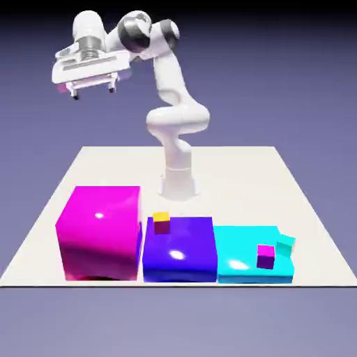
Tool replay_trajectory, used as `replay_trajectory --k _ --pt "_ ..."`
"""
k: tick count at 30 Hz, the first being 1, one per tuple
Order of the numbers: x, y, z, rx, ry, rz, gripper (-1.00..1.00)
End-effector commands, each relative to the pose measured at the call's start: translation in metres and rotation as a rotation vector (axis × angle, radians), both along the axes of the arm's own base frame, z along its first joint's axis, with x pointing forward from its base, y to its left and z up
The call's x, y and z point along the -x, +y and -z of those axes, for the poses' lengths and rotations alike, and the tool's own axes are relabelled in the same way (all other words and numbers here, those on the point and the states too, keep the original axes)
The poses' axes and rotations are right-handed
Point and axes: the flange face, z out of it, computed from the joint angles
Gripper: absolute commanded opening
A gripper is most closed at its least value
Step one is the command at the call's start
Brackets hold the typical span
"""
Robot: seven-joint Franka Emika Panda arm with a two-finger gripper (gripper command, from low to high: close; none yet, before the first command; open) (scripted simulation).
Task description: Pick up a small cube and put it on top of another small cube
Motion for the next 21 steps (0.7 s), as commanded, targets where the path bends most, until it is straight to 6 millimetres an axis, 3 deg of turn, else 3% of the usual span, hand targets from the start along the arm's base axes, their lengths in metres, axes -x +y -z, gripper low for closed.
replay_trajectory --k 1,3,9,15,21 --pt "0.004 -0.015 0.000 -0.012 -0.012 -0.005 0.00" --pt "0.013 -0.045 0.001 -0.037 -0.035 -0.015 0.00" --pt "0.016 -0.091 0.097 0.039 0.062 -0.037 0.00" --pt "0.035 -0.122 0.192 0.110 0.164 -0.085 0.00" --pt "0.068 -0.139 0.282 0.173 0.265 -0.155 0.00"
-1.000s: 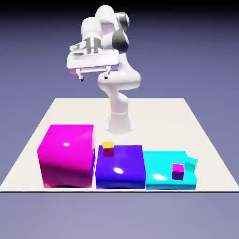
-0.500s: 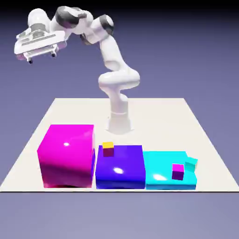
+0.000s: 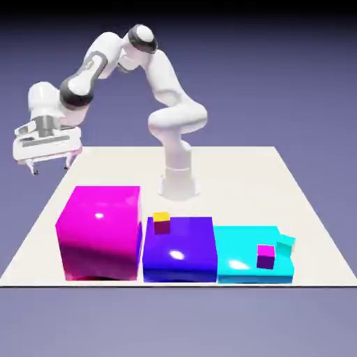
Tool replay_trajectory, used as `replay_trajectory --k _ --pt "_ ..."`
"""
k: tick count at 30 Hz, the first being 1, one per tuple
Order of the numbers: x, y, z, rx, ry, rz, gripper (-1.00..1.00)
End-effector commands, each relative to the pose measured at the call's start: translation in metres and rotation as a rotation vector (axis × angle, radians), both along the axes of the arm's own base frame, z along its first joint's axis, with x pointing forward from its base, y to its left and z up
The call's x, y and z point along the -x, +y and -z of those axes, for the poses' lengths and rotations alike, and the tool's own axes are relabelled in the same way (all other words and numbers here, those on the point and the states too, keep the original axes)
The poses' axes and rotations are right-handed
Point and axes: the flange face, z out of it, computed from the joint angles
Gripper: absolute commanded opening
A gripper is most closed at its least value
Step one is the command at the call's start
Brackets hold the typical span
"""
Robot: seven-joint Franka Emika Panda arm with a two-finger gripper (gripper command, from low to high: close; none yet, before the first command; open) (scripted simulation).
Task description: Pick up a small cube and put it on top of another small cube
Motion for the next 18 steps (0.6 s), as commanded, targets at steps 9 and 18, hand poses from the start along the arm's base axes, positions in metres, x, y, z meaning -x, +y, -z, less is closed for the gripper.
replay_trajectory --k 9,18 --pt "0.066 0.019 0.113 0.101 0.162 -0.153 0.00" --pt "0.094 0.079 0.165 0.198 0.247 -0.282 0.00"
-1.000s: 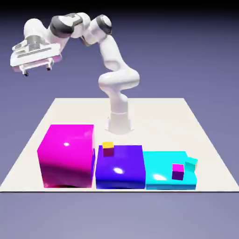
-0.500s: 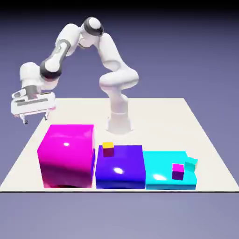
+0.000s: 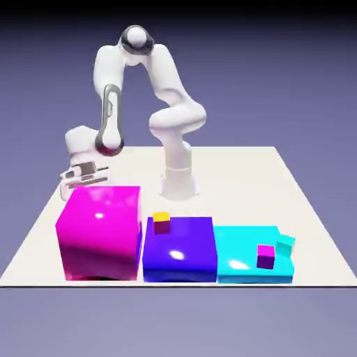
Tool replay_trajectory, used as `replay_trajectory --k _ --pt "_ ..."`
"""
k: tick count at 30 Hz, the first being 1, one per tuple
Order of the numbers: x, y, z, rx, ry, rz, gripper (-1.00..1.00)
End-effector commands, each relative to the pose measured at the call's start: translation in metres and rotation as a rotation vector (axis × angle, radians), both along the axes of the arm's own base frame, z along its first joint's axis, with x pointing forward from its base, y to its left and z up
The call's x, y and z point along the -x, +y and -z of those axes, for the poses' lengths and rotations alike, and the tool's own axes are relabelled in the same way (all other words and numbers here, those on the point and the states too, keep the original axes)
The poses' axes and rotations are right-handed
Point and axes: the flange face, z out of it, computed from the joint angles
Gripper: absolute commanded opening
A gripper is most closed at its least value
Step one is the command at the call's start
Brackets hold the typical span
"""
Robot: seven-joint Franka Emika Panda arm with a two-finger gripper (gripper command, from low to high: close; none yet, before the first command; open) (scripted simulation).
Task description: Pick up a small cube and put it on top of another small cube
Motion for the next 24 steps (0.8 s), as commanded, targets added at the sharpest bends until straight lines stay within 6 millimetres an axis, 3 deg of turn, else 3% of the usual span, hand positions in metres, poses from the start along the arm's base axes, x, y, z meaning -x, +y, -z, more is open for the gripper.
replay_trajectory --k 1,10,11,12,24 --pt "-0.002 0.000 0.005 0.000 -0.003 0.001 0.00" --pt "-0.014 0.010 0.055 0.000 0.008 -0.002 0.00" --pt "-0.014 0.010 0.055 0.000 0.008 -0.002 -1.00" --pt "-0.014 0.010 0.055 0.000 0.008 -0.002 -1.00" --pt "0.001 -0.005 -0.013 -0.003 0.011 0.031 -1.00"
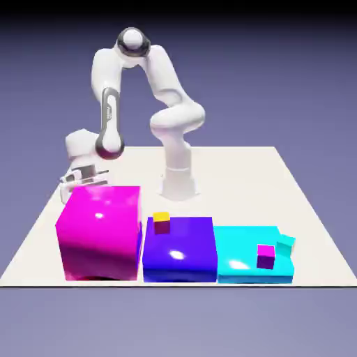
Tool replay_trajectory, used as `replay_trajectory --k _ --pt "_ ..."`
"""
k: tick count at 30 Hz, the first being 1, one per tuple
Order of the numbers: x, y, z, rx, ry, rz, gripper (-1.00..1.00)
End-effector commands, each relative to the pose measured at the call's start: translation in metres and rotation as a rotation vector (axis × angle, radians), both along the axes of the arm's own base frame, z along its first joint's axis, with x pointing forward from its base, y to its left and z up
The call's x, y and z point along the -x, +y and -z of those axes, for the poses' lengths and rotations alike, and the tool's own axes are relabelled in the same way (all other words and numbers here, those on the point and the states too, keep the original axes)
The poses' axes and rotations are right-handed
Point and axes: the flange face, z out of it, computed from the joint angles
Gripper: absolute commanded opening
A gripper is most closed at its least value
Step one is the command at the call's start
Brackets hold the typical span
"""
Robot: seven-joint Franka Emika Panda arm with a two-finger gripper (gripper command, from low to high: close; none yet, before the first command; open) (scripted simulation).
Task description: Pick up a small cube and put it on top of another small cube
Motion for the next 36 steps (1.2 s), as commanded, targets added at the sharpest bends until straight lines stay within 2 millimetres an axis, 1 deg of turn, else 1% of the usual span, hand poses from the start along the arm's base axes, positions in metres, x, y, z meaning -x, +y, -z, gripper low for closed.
replay_trajectory --k 1,5,8,11,12,15,16,18,20,22,24,25,26,29,32,33,34,35,36 --pt "-0.004 -0.010 -0.009 0.003 0.004 0.019 -1.00" --pt "-0.021 -0.048 -0.059 0.015 0.010 0.036 -1.00" --pt "-0.038 -0.067 -0.100 0.014 0.002 0.038 -1.00" --pt "-0.058 -0.075 -0.140 0.009 -0.015 0.000 -1.00" --pt "-0.071 -0.068 -0.148 0.009 -0.020 -0.057 -1.00" --pt "-0.115 -0.025 -0.160 0.014 -0.034 -0.318 -1.00" --pt "-0.129 -0.006 -0.162 0.015 -0.038 -0.414 -1.00" --pt "-0.158 0.044 -0.162 0.013 -0.039 -0.631 -1.00" --pt "-0.180 0.095 -0.162 0.011 -0.041 -0.846 -1.00" --pt "-0.195 0.147 -0.163 0.009 -0.043 -1.061 -1.00" --pt "-0.197 0.208 -0.146 -0.020 0.013 -1.199 -1.00" --pt "-0.205 0.221 -0.149 0.001 -0.005 -1.231 -1.00" --pt "-0.205 0.221 -0.149 0.001 -0.005 -1.231 -1.00" --pt "-0.206 0.233 -0.118 -0.011 -0.011 -1.237 -1.00" --pt "-0.203 0.241 -0.088 -0.002 -0.007 -1.232 -1.00" --pt "-0.202 0.242 -0.084 0.001 -0.005 -1.231 -1.00" --pt "-0.202 0.242 -0.084 0.001 -0.005 -1.231 1.00" --pt "-0.202 0.242 -0.084 0.001 -0.005 -1.231 1.00" --pt "-0.204 0.240 -0.093 -0.006 -0.008 -1.234 1.00"
